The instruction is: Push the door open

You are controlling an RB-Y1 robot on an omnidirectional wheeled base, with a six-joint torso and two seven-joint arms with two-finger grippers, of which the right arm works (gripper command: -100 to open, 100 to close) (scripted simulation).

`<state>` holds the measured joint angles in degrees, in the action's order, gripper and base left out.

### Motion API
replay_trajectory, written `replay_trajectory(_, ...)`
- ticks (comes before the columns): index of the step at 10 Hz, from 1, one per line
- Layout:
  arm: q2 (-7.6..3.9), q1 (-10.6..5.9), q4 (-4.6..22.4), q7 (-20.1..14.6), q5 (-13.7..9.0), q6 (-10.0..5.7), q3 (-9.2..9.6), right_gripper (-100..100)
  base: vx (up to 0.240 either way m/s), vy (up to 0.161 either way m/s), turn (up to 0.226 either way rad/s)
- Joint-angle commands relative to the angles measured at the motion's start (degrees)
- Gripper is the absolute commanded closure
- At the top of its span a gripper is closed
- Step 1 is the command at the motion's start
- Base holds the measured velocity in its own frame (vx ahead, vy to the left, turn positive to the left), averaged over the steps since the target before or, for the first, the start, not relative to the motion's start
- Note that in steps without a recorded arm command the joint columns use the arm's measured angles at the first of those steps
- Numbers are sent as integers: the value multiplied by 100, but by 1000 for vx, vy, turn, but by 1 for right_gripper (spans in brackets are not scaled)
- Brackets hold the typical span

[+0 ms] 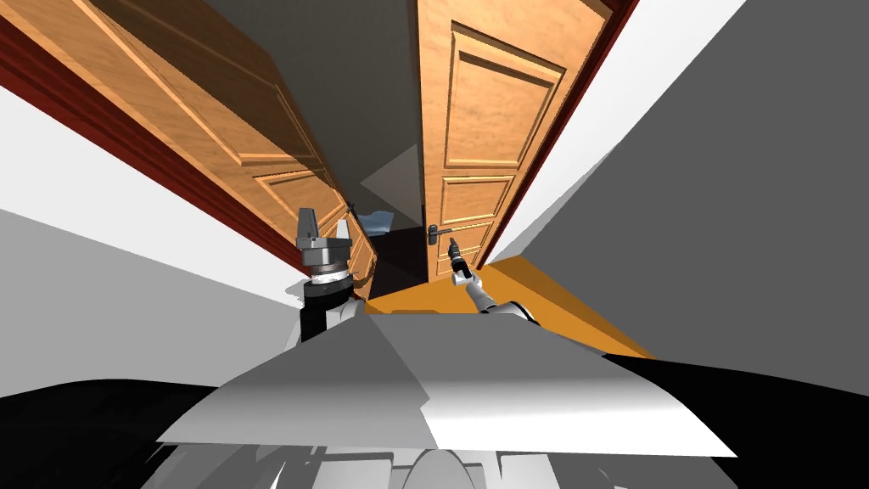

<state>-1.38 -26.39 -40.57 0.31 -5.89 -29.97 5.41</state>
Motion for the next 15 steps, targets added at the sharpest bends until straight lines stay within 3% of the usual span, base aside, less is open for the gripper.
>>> replay_trajectory(1, 19, -131, 236, -20, -12, -15, 23, -100, 14, -62, 70)
replay_trajectory(7, 146, -737, 1157, -103, -71, 15, 117, -100, 37, -102, 120)
replay_trajectory(8, 138, -667, 1057, -91, -64, 11, 110, -100, 19, -40, 22)
replay_trajectory(9, 12, -674, 1072, -87, -71, 15, 95, -100, 103, 13, 19)
replay_trajectory(11, -50, -674, 1077, -85, -77, 13, 81, -100, 158, 45, 24)
replay_trajectory(15, -39, -675, 1091, -78, -93, 5, 41, -100, 207, 38, 25)
